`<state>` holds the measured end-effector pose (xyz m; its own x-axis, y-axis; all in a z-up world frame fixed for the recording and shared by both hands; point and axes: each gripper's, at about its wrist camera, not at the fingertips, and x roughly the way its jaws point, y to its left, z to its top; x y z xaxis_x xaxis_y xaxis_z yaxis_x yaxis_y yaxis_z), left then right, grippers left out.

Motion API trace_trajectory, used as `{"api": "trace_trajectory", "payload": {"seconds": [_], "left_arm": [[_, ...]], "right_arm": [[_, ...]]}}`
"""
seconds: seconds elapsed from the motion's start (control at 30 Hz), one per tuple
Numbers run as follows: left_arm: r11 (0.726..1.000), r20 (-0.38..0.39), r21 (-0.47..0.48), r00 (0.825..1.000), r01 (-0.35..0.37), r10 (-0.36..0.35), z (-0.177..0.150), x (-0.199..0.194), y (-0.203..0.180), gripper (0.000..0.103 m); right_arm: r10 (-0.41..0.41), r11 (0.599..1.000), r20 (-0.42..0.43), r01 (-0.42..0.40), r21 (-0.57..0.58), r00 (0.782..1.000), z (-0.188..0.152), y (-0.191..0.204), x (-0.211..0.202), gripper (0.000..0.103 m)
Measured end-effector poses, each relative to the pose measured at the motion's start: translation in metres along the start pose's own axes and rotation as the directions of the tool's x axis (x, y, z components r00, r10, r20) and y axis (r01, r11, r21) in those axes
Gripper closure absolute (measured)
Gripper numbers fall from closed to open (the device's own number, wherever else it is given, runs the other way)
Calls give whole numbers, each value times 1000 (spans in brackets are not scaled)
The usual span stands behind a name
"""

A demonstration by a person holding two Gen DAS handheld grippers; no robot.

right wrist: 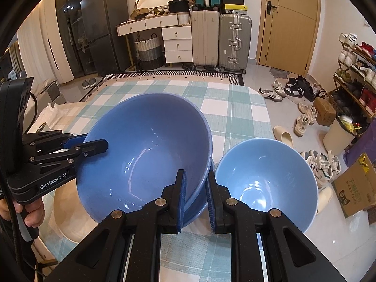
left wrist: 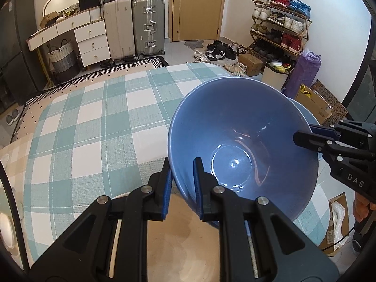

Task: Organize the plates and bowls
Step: 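Lower the held blue bowl onto the tablecloth beside the other blue bowl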

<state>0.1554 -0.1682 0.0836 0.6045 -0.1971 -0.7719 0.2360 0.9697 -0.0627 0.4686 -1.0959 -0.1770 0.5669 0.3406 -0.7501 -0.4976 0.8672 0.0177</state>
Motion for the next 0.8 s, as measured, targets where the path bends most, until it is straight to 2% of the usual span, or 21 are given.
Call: {"api": "trace_trajectory", "payload": {"seconds": [0.37, 0.8], "left_arm": [[1000, -23, 7, 1000, -15, 15, -9, 23, 1, 90], [999, -30, 31, 999, -37, 38, -15, 31, 0, 90]], "right_arm": [[-23, 999, -27, 22, -25, 999, -8, 4, 16, 86], [-61, 997, -47, 59, -57, 997, -15, 10, 31, 86]]}}
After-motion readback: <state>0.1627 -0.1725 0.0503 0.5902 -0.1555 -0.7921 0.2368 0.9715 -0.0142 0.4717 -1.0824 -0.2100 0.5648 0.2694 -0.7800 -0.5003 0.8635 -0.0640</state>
